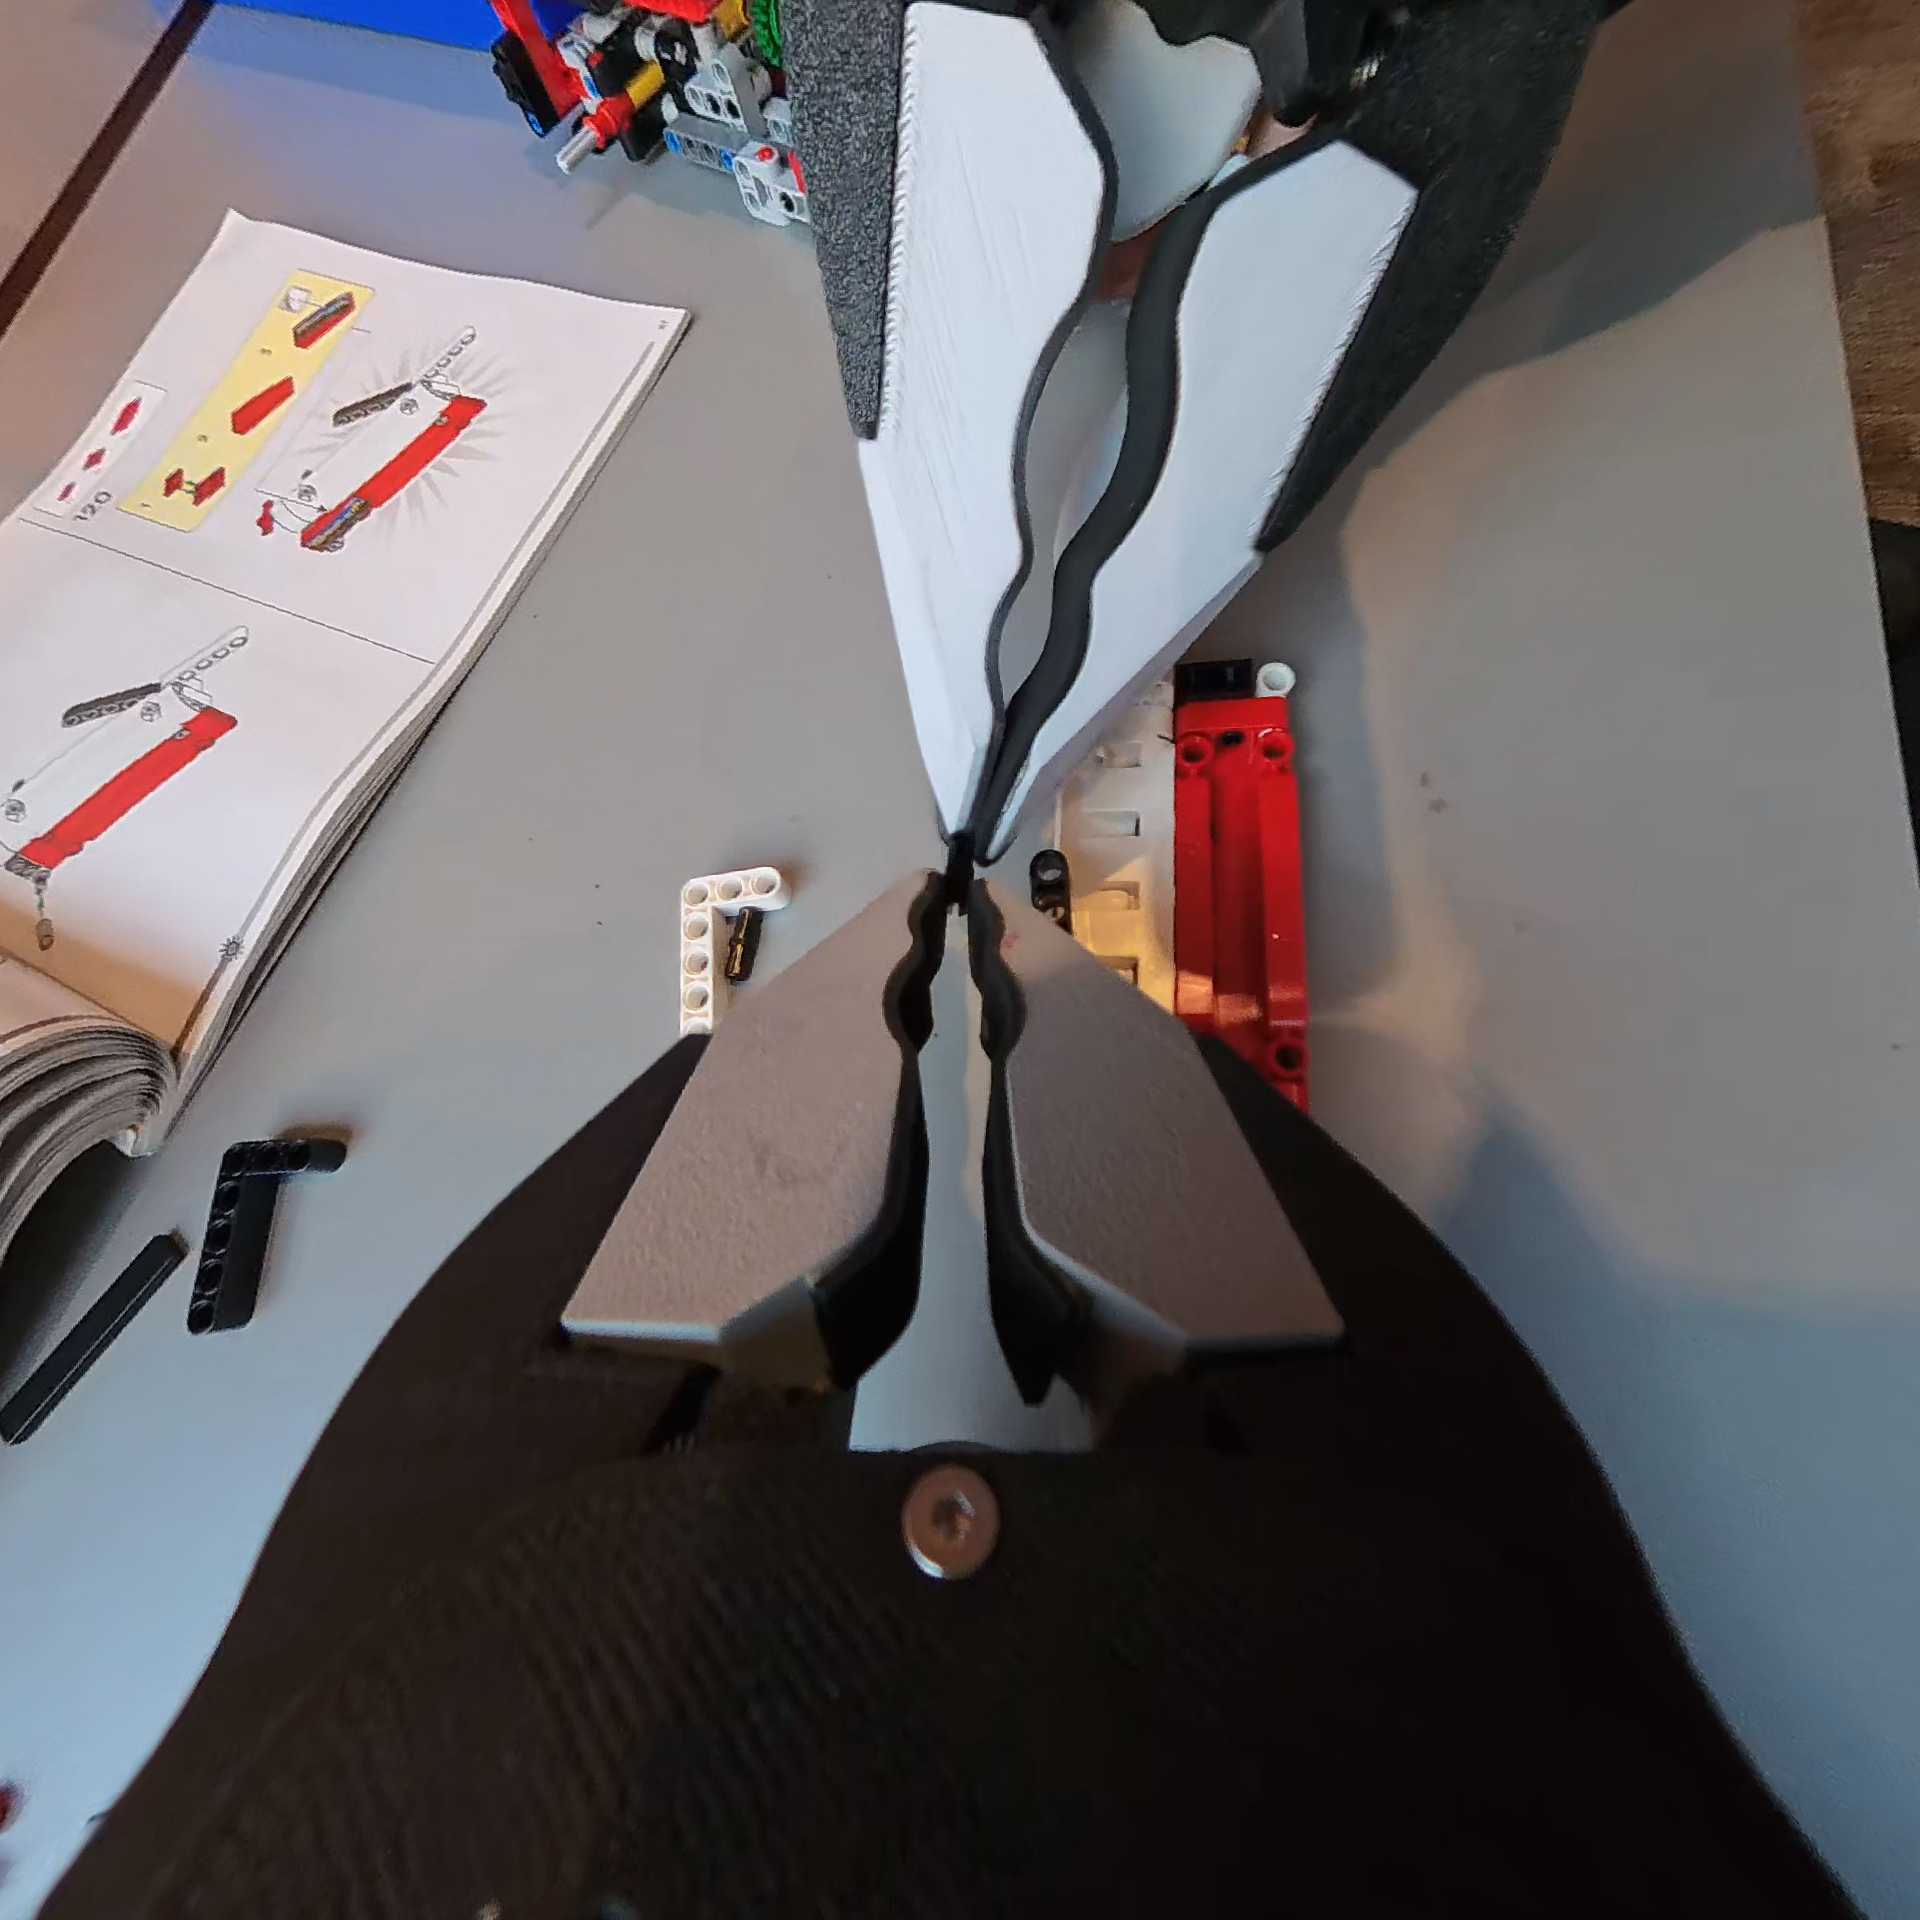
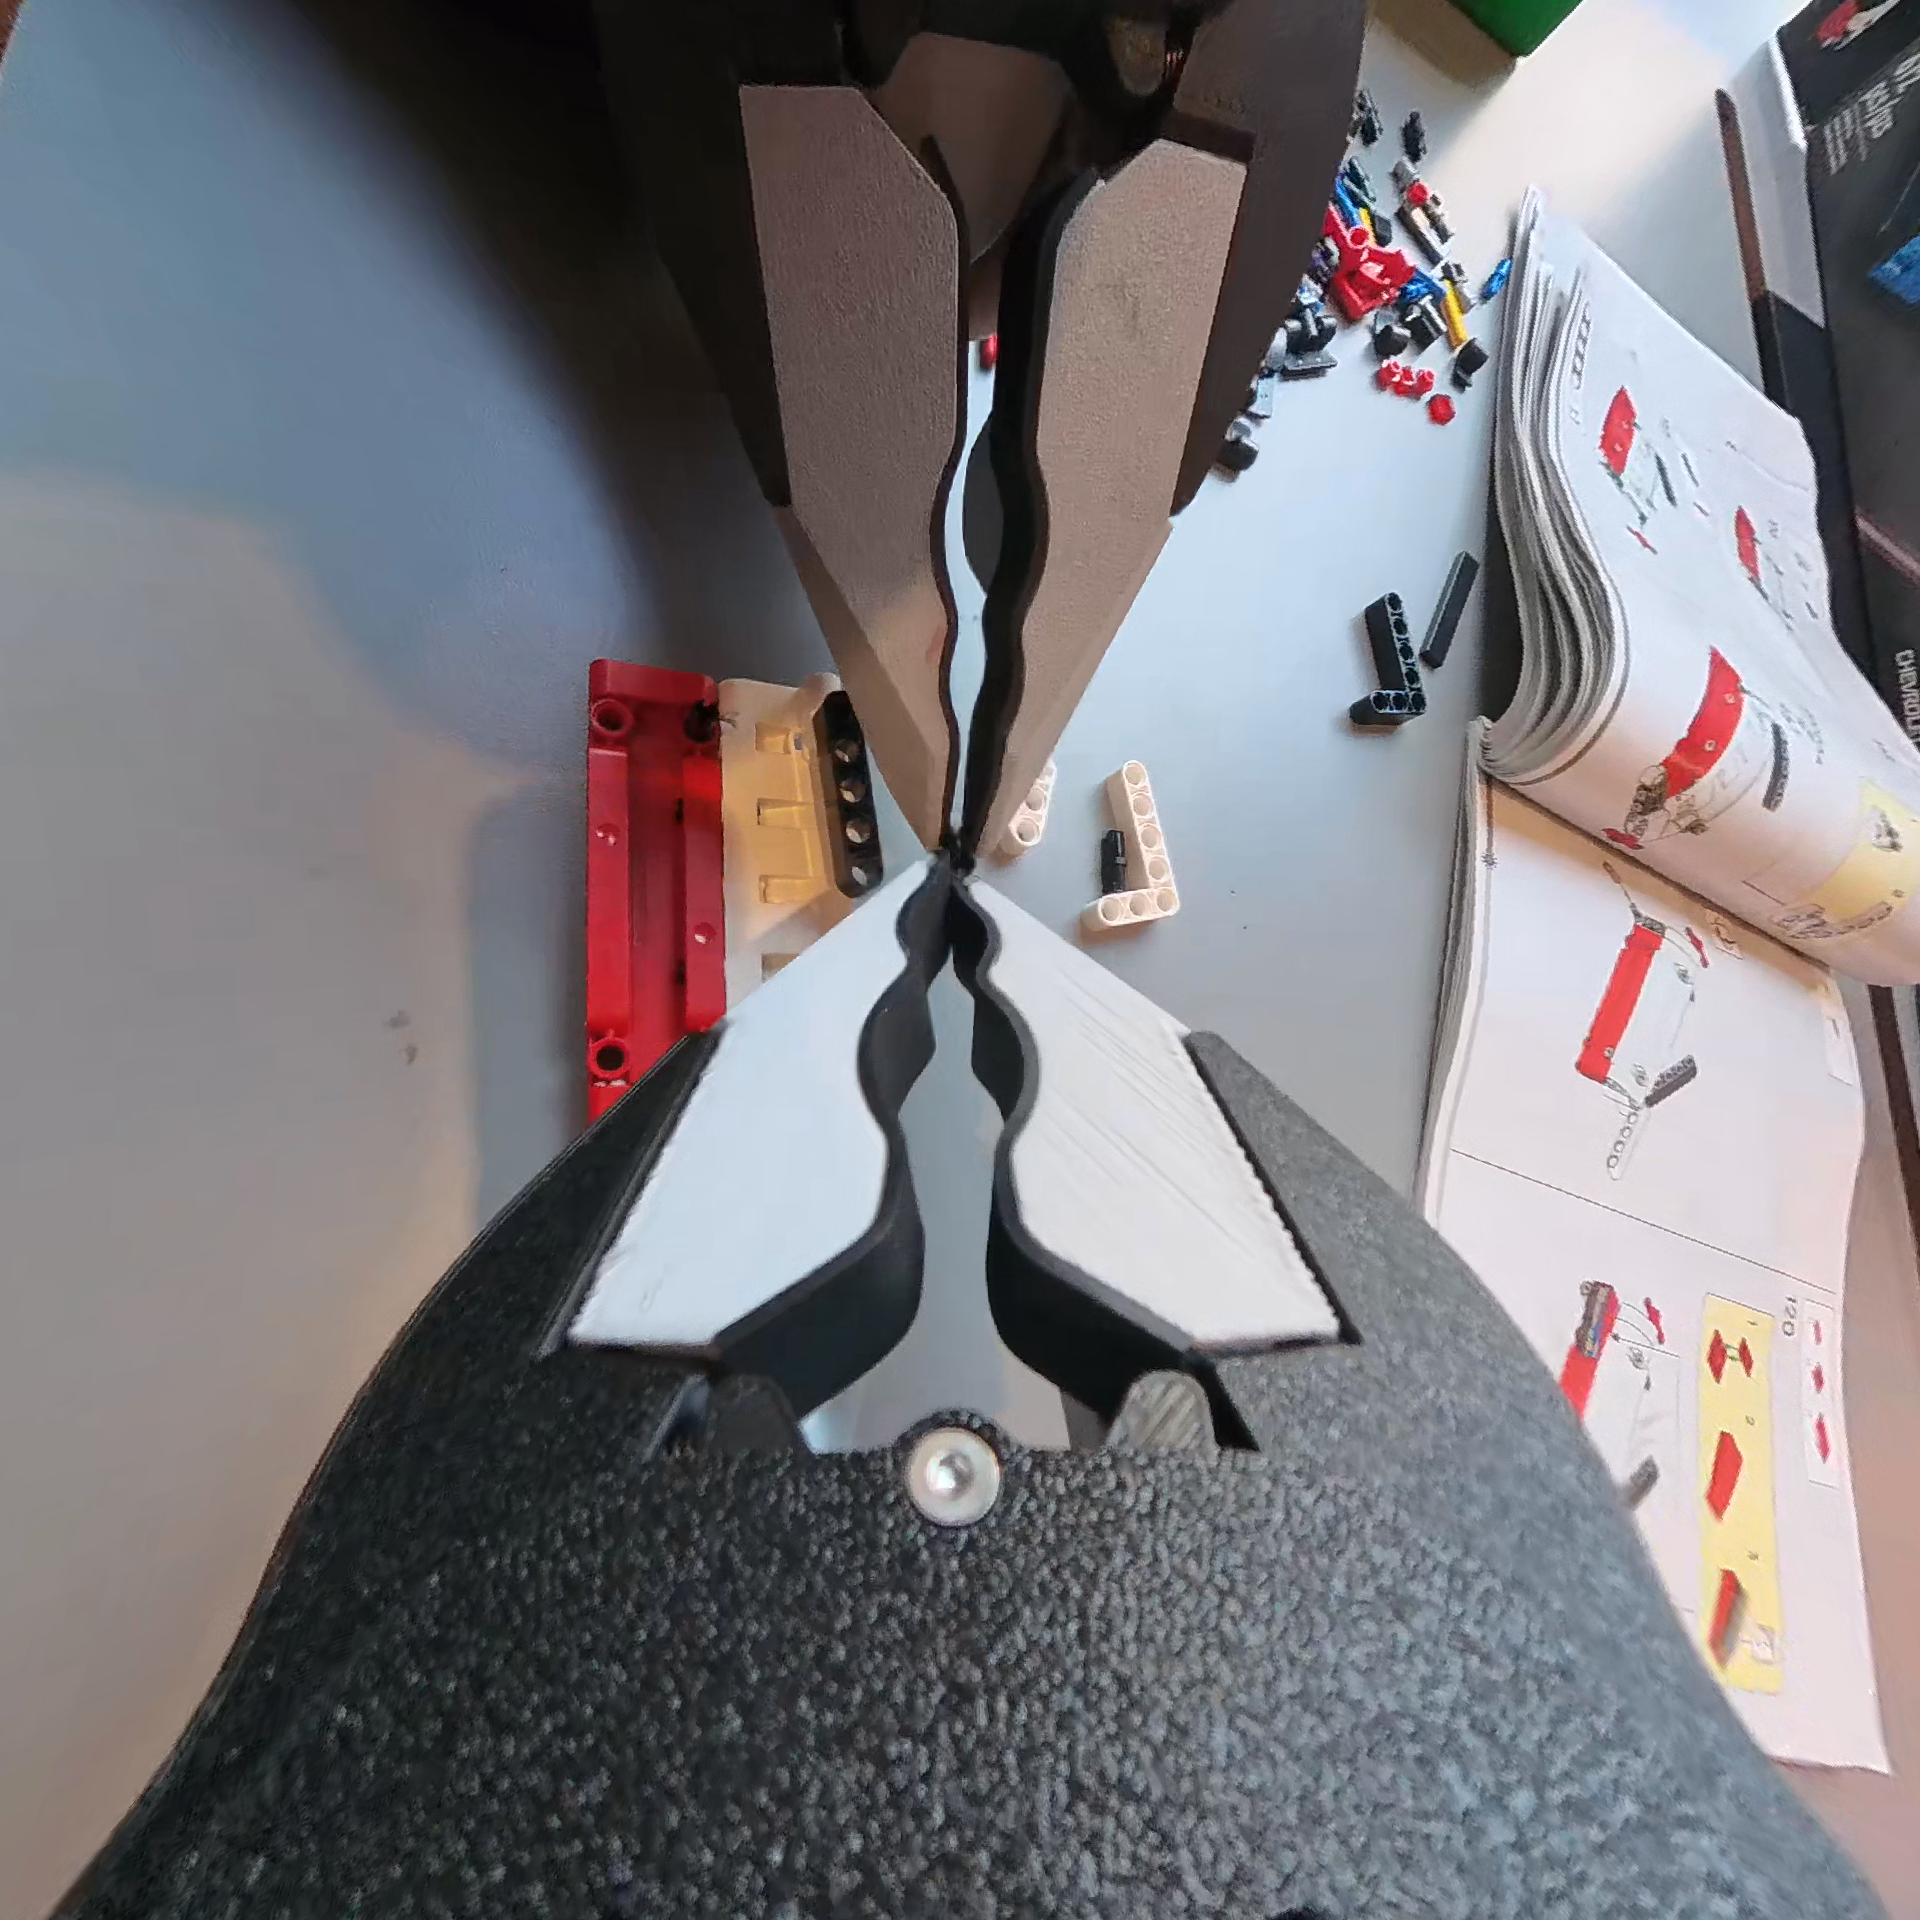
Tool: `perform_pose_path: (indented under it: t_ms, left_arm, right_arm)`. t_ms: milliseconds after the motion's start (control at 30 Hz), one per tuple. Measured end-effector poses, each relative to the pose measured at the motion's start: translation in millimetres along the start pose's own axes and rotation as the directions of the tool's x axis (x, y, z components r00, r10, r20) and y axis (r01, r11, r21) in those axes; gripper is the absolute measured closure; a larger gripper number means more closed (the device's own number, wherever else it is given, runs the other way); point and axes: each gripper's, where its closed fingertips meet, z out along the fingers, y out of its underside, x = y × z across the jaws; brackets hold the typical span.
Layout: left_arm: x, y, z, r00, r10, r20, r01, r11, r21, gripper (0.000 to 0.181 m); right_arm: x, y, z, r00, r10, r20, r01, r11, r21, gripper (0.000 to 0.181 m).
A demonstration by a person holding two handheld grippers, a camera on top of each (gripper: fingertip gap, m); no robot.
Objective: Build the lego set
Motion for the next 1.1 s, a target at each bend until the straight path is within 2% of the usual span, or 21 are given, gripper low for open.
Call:
perform_pose_path:
  t_ms: [167, 300, 433, 767, 1100]
  left_arm:
    - [-3.6, 0.0, 1.0, 1.000, -0.015, 0.005, 0.015, 1.000, 0.017, 0.181]
    - [-3.8, 1.4, 1.4, 1.000, -0.012, 0.001, 0.012, 1.000, 0.009, 0.181]
    - [-3.1, 1.3, 2.2, 1.000, -0.011, 0.000, 0.011, 1.000, 0.005, 0.181]
    - [-3.0, 0.3, 1.8, 1.000, 0.014, 0.017, -0.014, 1.000, 0.006, 0.181]
    - [-4.5, -1.3, 0.0, 1.000, 0.006, 0.021, -0.006, 1.000, 0.017, 0.181]
  right_arm:
    - [2.9, 0.9, 1.3, 0.998, 0.061, 0.016, -0.062, 0.998, 0.008, 0.181]
    - [7.4, 4.1, -5.5, 0.998, 0.053, -0.020, -0.053, 0.999, -0.006, 0.181]
    - [11.6, 1.7, -10.0, 0.998, 0.051, -0.039, -0.050, 0.999, 0.018, 0.166]
    - [7.2, -4.2, -4.4, 0.999, 0.030, -0.013, -0.030, 0.999, 0.037, 0.176]
    - [6.8, -4.6, -3.1, 0.999, 0.048, -0.002, -0.048, 0.998, 0.051, 0.177]
